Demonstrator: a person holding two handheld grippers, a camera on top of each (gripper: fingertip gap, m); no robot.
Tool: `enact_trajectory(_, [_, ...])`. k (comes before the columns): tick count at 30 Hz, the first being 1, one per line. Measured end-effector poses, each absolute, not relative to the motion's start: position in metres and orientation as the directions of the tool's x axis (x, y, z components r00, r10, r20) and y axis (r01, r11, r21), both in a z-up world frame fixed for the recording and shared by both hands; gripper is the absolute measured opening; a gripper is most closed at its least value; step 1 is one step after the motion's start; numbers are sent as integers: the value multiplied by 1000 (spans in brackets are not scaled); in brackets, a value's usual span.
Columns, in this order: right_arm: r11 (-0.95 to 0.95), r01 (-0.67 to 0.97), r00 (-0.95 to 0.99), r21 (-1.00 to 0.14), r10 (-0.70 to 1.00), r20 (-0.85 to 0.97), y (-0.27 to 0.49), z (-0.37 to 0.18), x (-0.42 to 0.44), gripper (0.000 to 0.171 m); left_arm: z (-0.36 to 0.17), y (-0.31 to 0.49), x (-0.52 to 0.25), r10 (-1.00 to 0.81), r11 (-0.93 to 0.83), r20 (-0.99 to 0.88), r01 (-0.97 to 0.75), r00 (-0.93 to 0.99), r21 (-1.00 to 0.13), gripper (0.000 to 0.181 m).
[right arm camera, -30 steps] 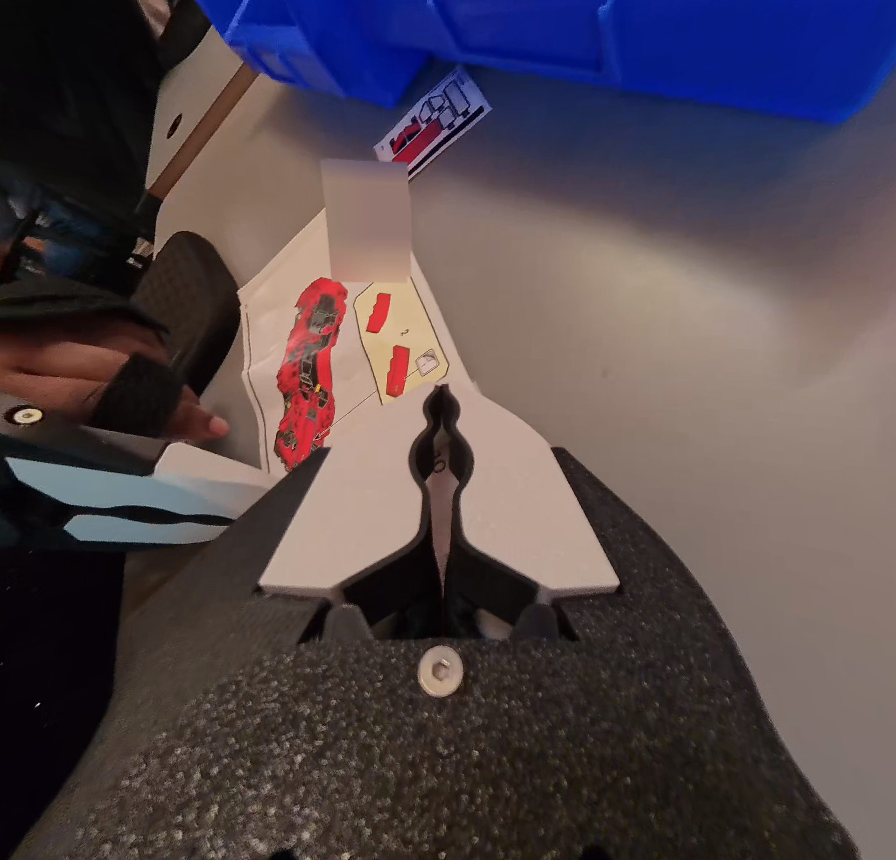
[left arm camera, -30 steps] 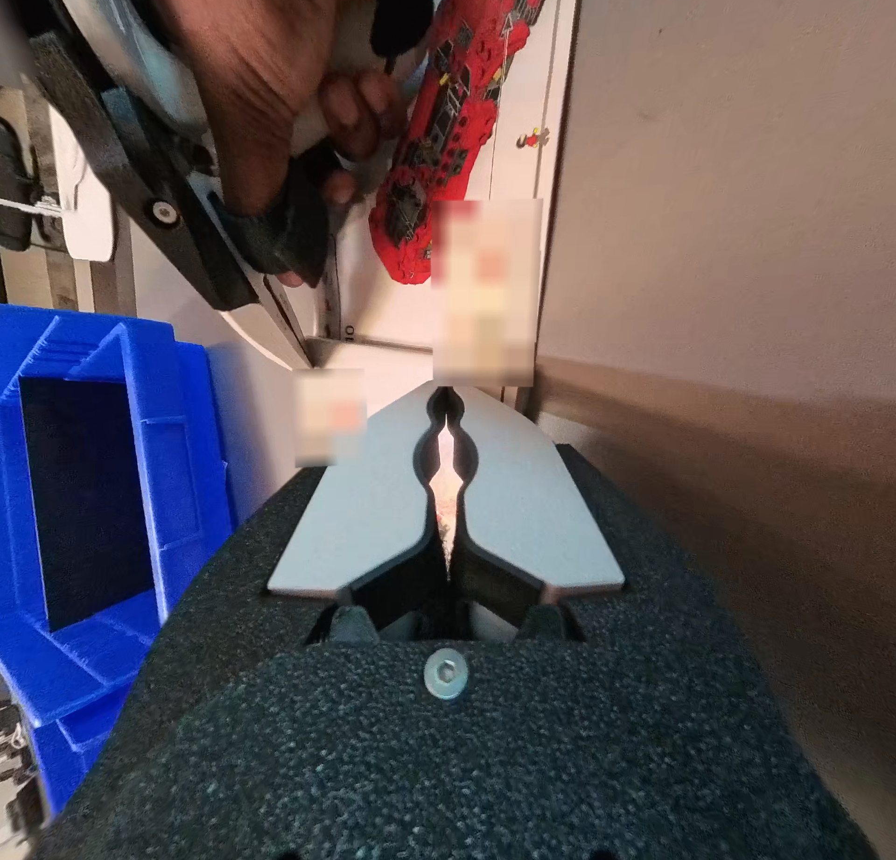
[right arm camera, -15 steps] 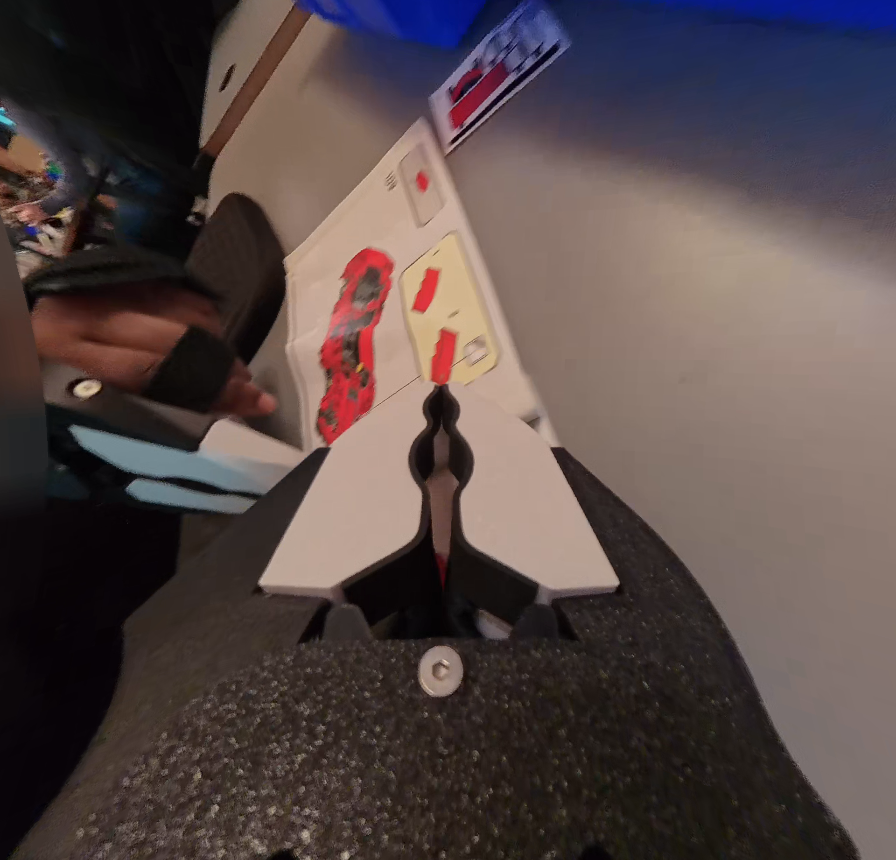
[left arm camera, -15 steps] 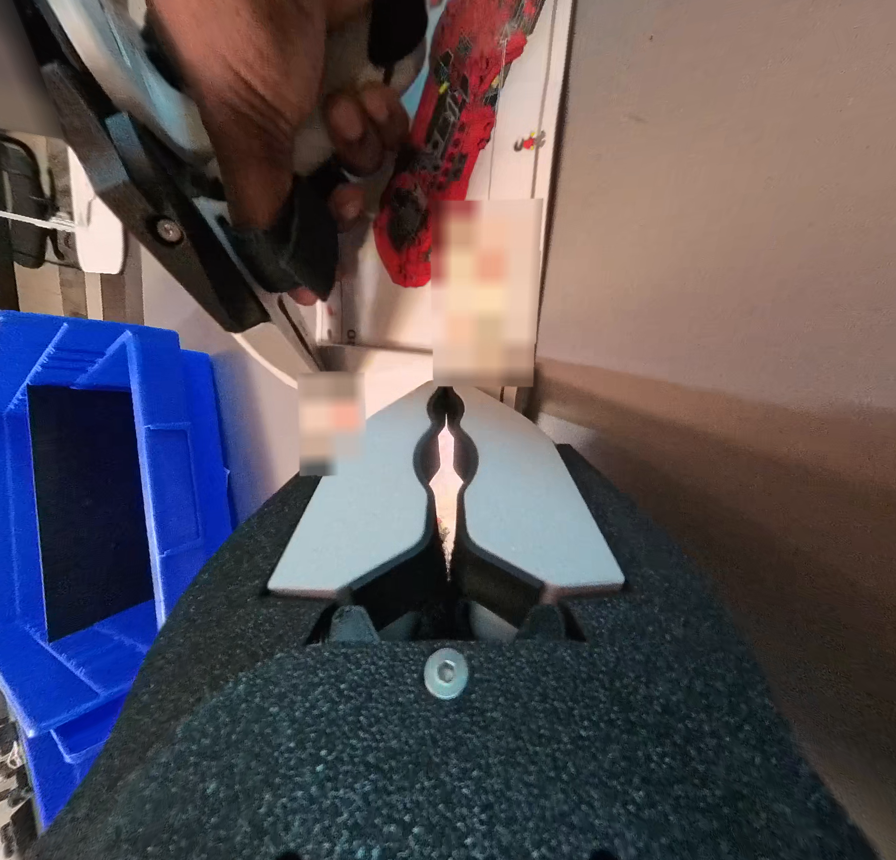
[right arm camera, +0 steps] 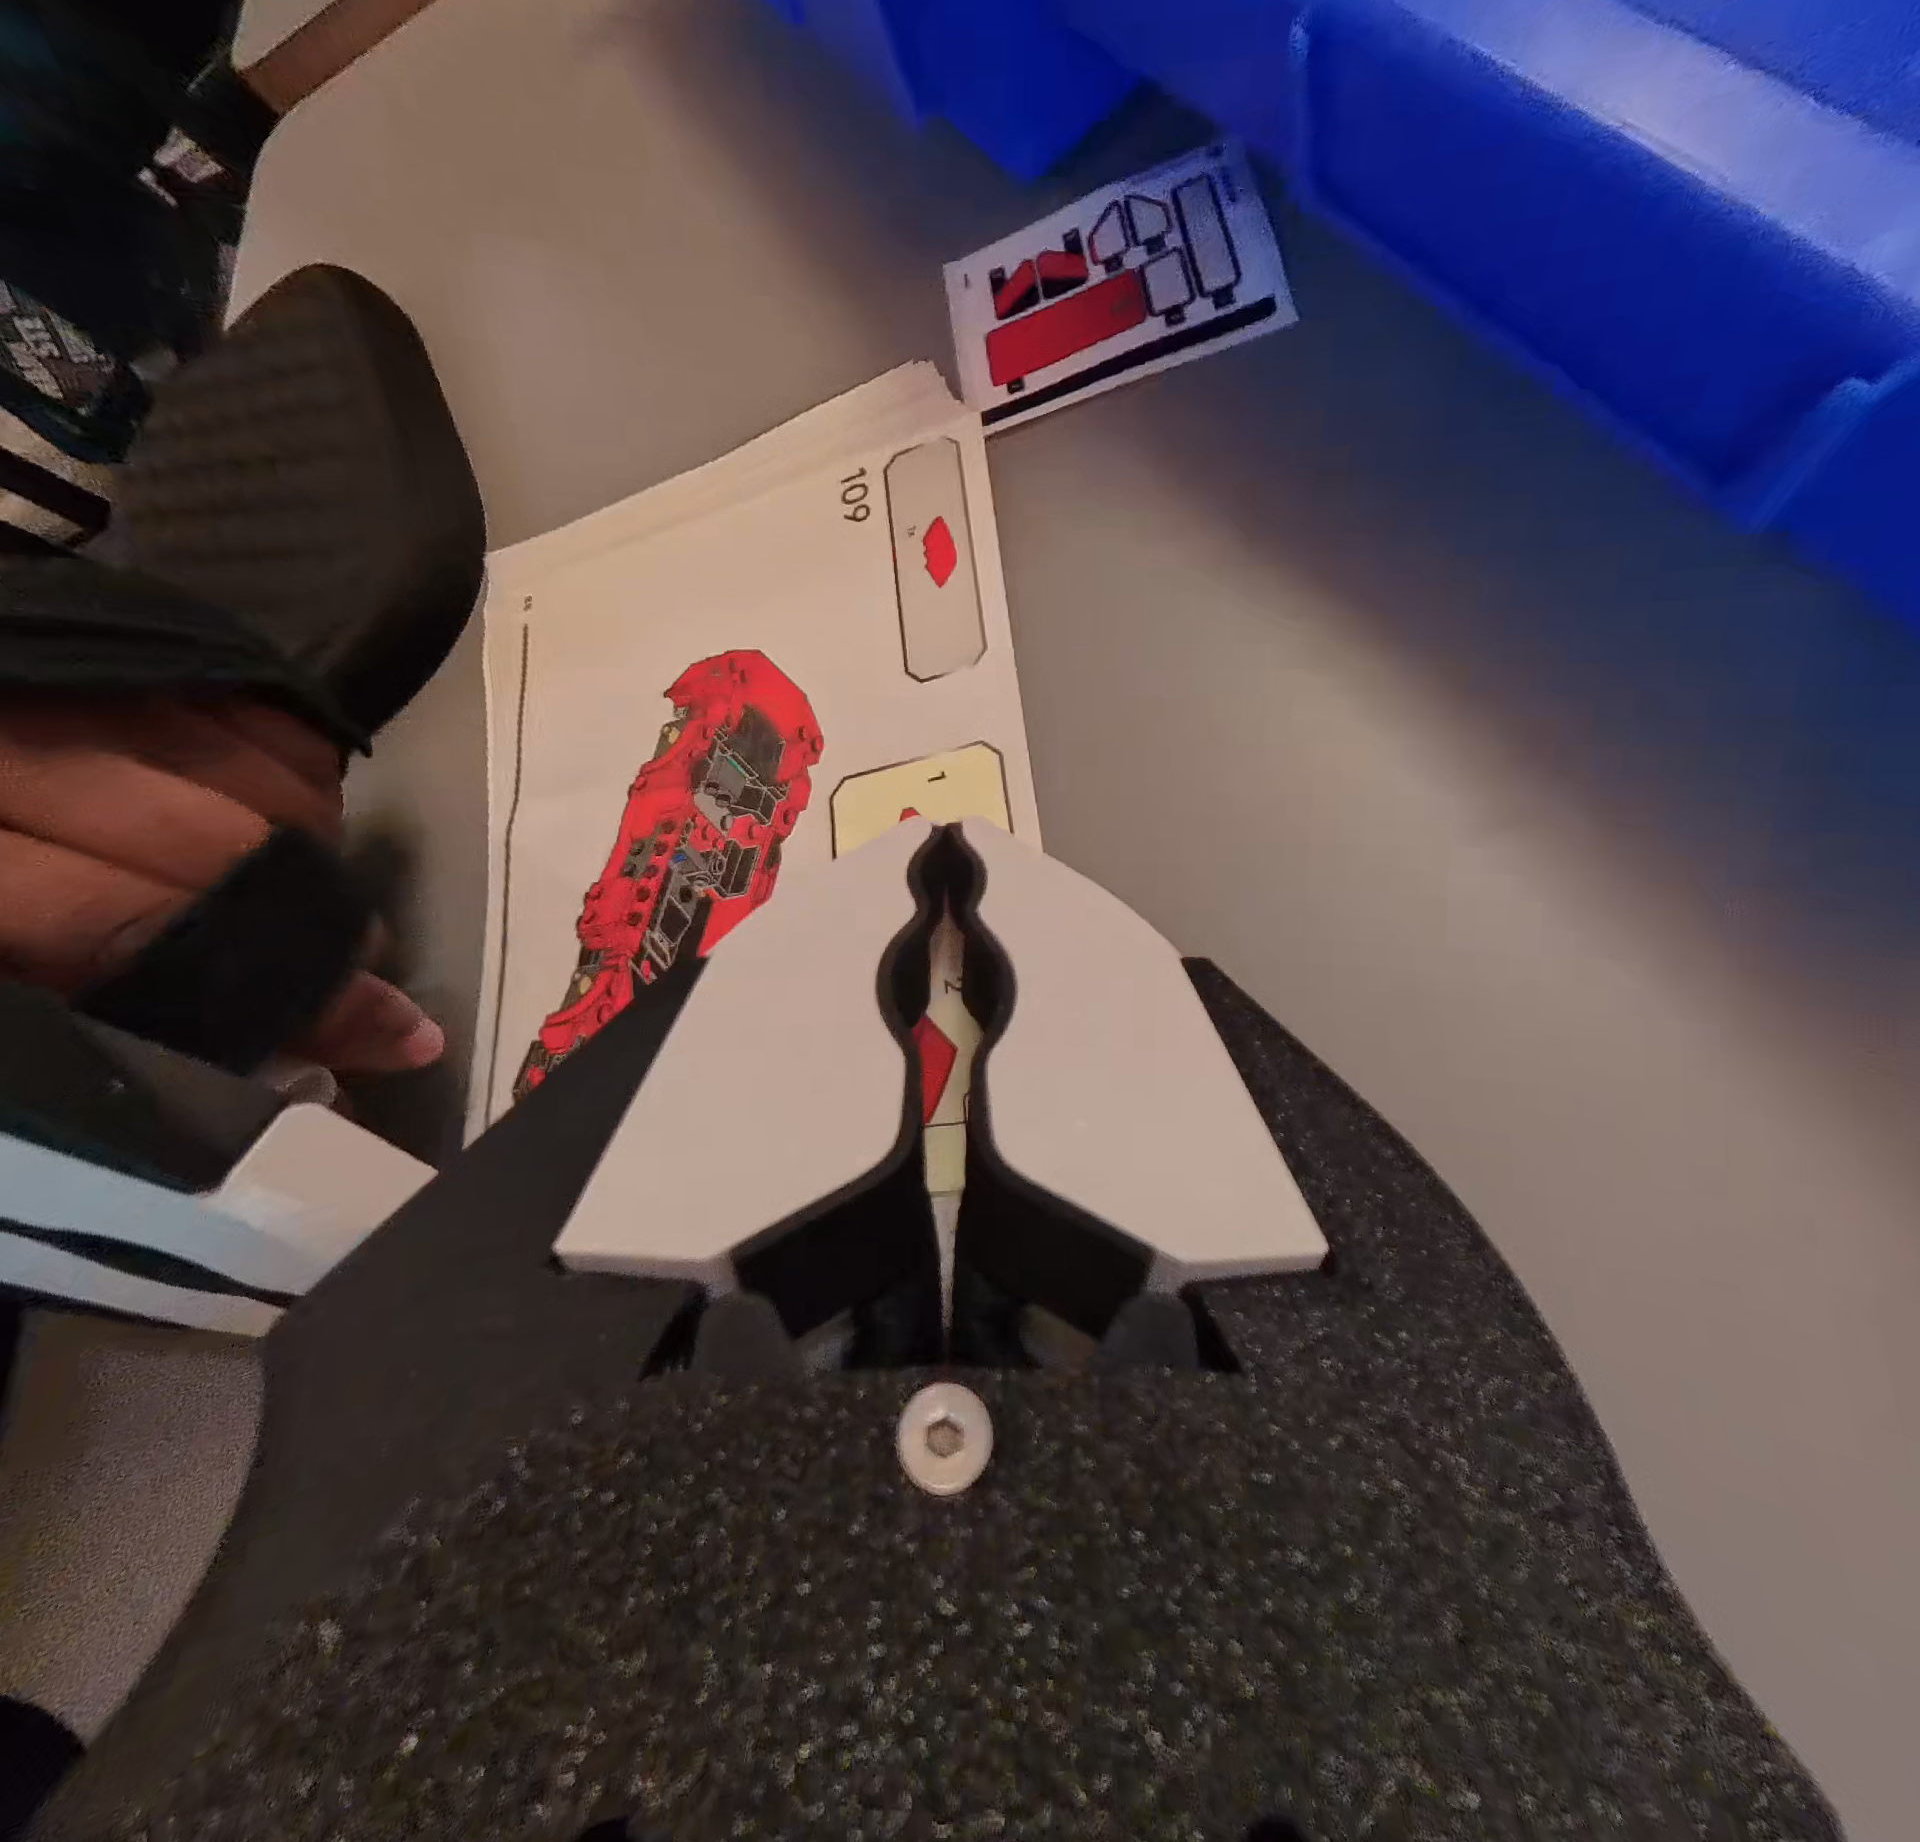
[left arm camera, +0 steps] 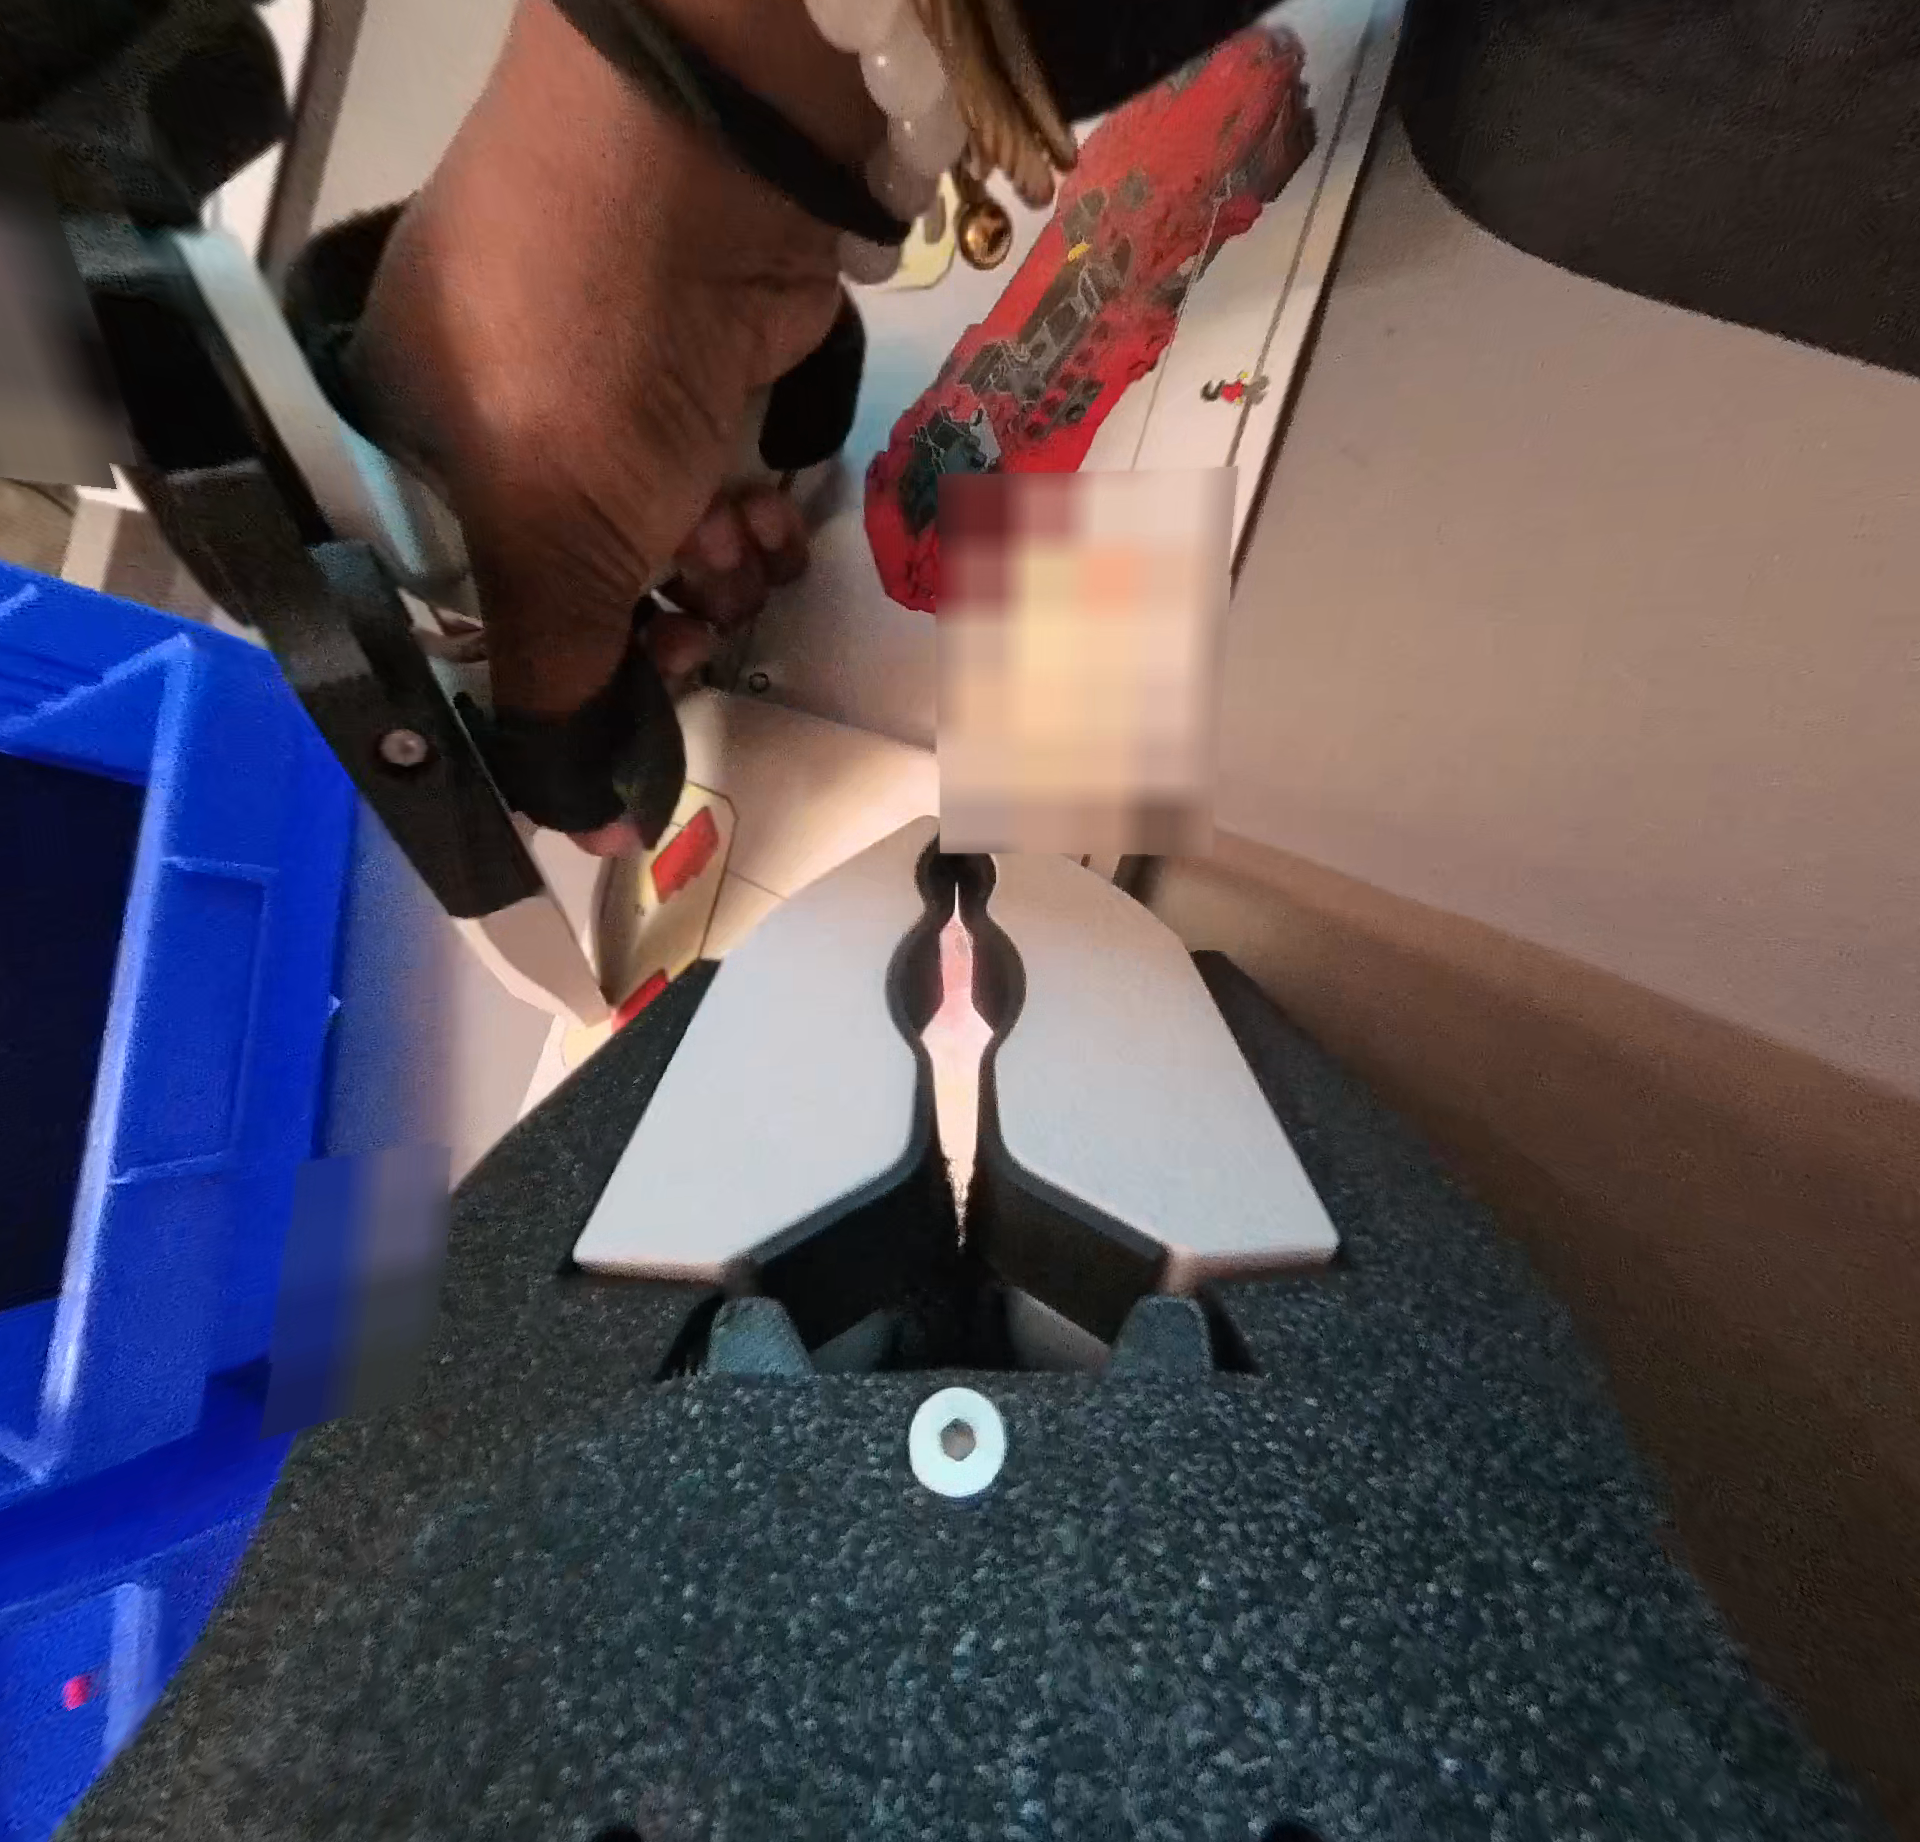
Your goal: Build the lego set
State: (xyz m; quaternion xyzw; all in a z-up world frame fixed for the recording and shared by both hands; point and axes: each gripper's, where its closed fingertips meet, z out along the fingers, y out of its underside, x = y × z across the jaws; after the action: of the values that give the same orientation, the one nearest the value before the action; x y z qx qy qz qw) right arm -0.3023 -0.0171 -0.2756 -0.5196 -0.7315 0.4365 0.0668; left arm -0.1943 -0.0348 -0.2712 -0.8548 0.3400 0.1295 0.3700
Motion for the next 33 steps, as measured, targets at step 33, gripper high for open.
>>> enact_trajectory(33, [245, 506, -484, -827, 874, -37, -28, -245, -249, 14, -235, -71, -300, -138, -515, -133, -186, 981, -837, 9])
